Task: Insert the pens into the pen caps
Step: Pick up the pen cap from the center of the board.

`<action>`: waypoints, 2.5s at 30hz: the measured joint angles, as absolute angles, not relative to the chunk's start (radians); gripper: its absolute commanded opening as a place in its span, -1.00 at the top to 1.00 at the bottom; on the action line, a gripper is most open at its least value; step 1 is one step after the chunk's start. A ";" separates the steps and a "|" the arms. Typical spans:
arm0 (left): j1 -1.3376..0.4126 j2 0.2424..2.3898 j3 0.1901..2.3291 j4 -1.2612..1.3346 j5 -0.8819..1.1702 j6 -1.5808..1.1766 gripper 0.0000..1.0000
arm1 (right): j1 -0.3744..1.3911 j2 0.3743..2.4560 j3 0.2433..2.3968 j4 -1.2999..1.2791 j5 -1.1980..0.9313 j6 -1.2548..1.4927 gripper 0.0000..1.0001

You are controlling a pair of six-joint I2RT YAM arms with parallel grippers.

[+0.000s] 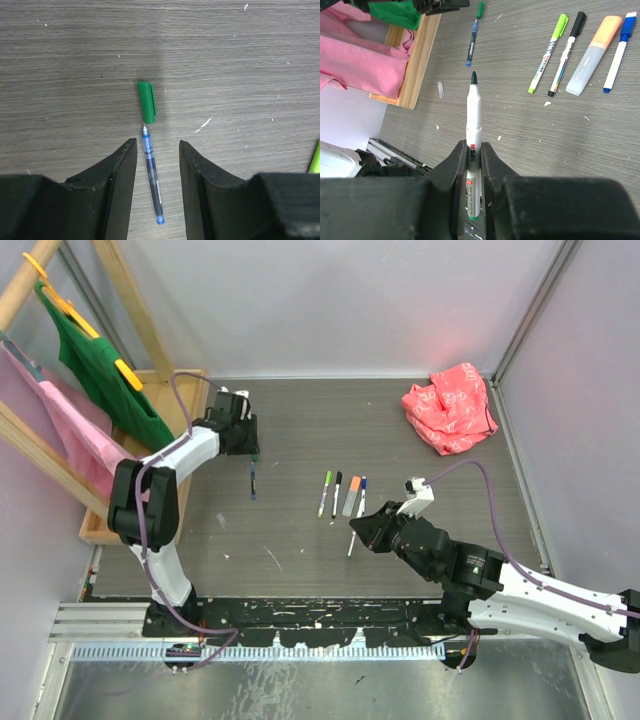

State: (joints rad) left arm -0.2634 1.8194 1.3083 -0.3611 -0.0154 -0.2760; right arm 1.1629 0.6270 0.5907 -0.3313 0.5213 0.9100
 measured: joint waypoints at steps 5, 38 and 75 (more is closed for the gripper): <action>-0.253 1.898 1.378 -0.399 0.006 -0.272 0.22 | 1.163 0.621 0.591 -0.332 0.521 0.914 0.99; -0.222 2.116 1.589 -0.542 0.042 -0.253 0.34 | 1.163 0.622 0.591 -0.338 0.517 0.916 0.99; -0.252 1.784 1.438 -0.540 0.113 -0.224 0.92 | 1.163 0.627 0.588 -0.340 0.512 0.920 0.99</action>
State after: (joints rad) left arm -0.2520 1.7844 1.4384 -0.5396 0.1131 -0.2237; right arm 1.1629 0.6266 0.5884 -0.3401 0.5121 0.9195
